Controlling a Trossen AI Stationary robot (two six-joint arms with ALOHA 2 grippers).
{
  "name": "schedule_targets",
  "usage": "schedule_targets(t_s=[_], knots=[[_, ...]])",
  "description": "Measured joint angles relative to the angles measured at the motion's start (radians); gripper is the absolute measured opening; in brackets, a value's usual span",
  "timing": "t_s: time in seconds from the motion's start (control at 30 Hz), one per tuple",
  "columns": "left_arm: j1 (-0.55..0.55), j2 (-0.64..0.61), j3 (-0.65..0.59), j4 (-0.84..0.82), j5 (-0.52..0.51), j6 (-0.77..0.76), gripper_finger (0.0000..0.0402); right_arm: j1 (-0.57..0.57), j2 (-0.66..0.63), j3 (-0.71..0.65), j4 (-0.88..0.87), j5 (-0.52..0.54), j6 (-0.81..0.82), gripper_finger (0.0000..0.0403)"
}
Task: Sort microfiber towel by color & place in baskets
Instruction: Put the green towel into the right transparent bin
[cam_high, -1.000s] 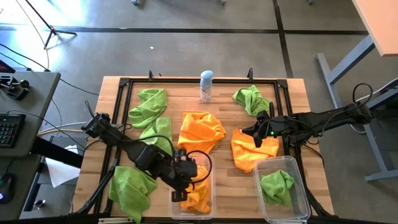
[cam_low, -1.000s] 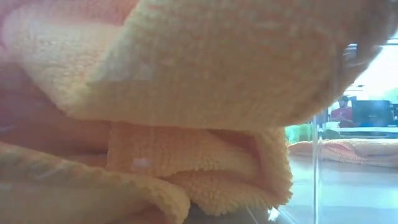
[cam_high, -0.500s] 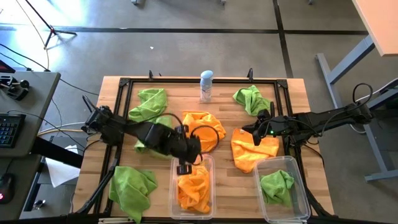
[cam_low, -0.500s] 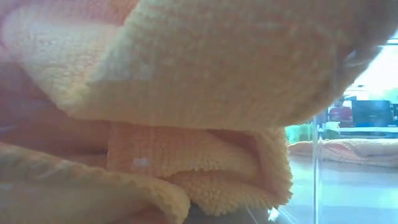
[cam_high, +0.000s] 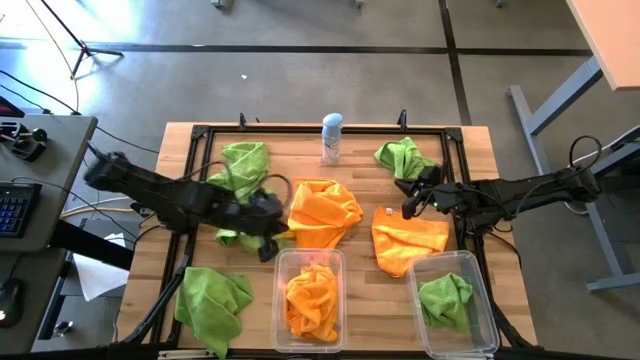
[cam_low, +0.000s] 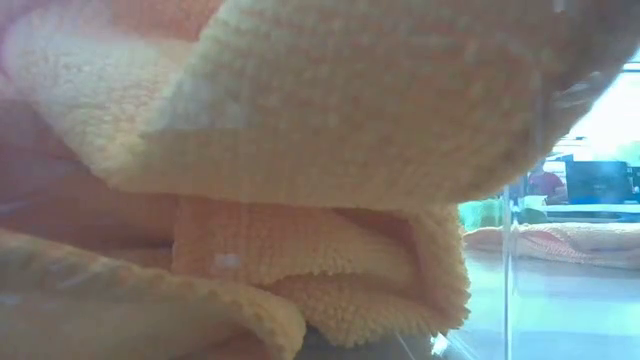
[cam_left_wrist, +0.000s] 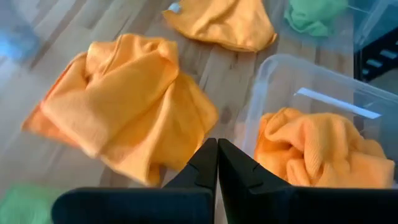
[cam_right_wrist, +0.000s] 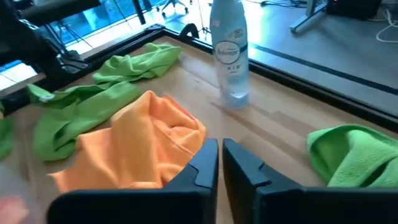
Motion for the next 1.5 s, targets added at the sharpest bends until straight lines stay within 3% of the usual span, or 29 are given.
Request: schedule_targets(t_s=[0.27, 0.37, 0.53, 0.67, 0.87, 1.23, 1.5], knots=[[0.002, -0.240, -0.224, 0.048, -0.073, -0.058, 0.0000, -0.141, 0.103, 0.155, -0.063, 0.001, -0.077, 0.0113], [0.009, -0.297, -0.266, 0.055, -0.092, -0.059, 0.0000, -0.236, 0.187, 0.246, -0.226, -0.024, -0.001, 0.0135], [0.016, -0.351, -0.302, 0.057, -0.094, -0.036, 0.0000, -0.413, 0.344, 0.404, -0.540, -0.179, 0.139, 0.0154], [0.016, -0.373, -0.323, 0.055, -0.093, 0.005, 0.0000, -0.521, 0.452, 0.449, -0.662, -0.226, 0.159, 0.0167], [0.016, -0.389, -0.348, 0.047, -0.064, 0.013, 0.0000, -0.616, 0.554, 0.412, -0.620, -0.346, 0.173, 0.0200], [0.016, -0.389, -0.353, 0.040, -0.017, 0.094, 0.0000, -0.682, 0.721, 0.405, -0.557, -0.333, 0.172, 0.0276], [0.016, -0.409, -0.352, 0.013, -0.016, 0.127, 0.0000, -0.714, 0.856, 0.405, -0.553, -0.315, 0.228, 0.0282]])
